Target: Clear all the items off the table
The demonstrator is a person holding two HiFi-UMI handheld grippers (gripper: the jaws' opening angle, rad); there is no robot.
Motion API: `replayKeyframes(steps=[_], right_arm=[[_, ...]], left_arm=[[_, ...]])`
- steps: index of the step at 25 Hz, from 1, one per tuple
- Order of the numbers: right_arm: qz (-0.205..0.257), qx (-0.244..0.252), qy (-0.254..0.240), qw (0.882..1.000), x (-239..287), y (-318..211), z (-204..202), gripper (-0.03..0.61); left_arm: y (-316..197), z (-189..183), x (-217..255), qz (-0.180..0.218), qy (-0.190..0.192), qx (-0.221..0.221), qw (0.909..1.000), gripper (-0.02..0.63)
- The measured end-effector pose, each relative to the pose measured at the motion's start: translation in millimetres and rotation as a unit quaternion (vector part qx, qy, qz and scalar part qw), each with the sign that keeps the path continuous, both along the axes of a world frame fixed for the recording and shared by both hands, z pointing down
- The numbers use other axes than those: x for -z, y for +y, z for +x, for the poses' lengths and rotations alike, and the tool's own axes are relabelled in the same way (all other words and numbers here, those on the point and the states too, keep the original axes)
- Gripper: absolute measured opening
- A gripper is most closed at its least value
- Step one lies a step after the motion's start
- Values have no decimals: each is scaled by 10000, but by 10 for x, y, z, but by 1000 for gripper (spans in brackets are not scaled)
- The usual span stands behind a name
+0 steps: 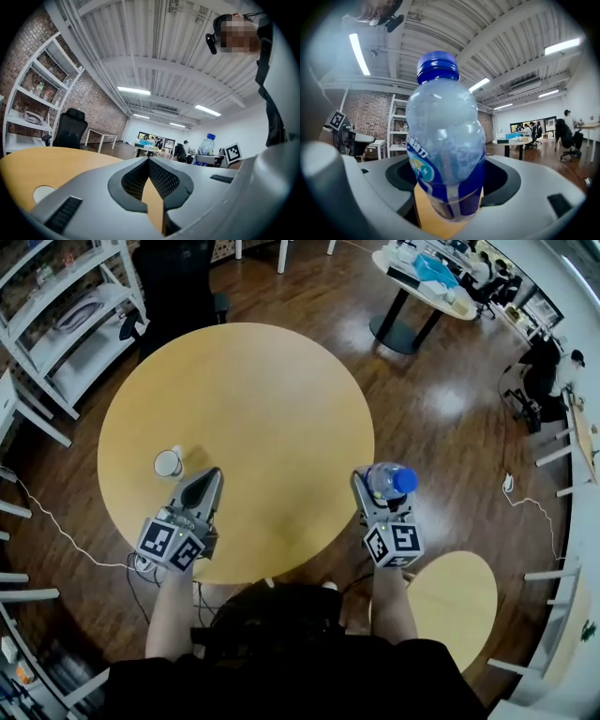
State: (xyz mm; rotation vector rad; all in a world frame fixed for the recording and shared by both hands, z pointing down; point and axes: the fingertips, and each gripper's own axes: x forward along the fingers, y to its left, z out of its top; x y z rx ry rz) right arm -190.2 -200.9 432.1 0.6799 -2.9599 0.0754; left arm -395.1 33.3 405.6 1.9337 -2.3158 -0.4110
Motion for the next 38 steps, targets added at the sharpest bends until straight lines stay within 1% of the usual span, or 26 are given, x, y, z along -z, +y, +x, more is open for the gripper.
replayKeyframes(steps=[2,5,7,10,14,19,23,25,27,31,34,35,38], right_arm=[[25,-321,-65,9995,18,-92,311,374],[65,-816,-192,9965,83,-243,843,374],[73,-1138,-208,9933,111,-323,1253,374],[52,-1637,-129,9864,145,-483,1984,374],[60,-2098,2,9777,171,-609,2837,374],[116,-2446,36,9695,193,-643,3620,374],[217,-2879,-73,9574,270,-595,4176,374],[204,-3133,-73,9494,255,-507,4484,374],[159,-3457,-44,9382,202,-389,4845,374],[2,-4273,74,9041,46,-168,5635,374],[-18,-4700,131,8826,-15,36,6094,374],[15,-4882,141,8726,-5,143,6261,376],[158,-5514,131,8340,98,497,6801,376]], left_arm=[[-221,130,61,112,-10,-253,9996,2],[-599,461,155,135,-159,-763,9969,2],[-825,746,210,162,-203,-1107,9935,2],[-1153,1286,301,259,-202,-1558,9872,2],[-1454,1926,354,333,-133,-1897,9812,2],[-1703,2586,312,337,-46,-2249,9738,2],[-1939,3093,315,309,-77,-2742,9611,2],[-2054,3348,322,300,-97,-3014,9530,2],[-2187,3631,301,274,-88,-3325,9427,2],[-2496,4279,172,197,-29,-4039,9146,2],[-2605,4725,62,192,50,-4436,8960,2],[-2647,4894,38,203,82,-4605,8874,2],[-2793,5461,52,282,146,-5193,8540,2]])
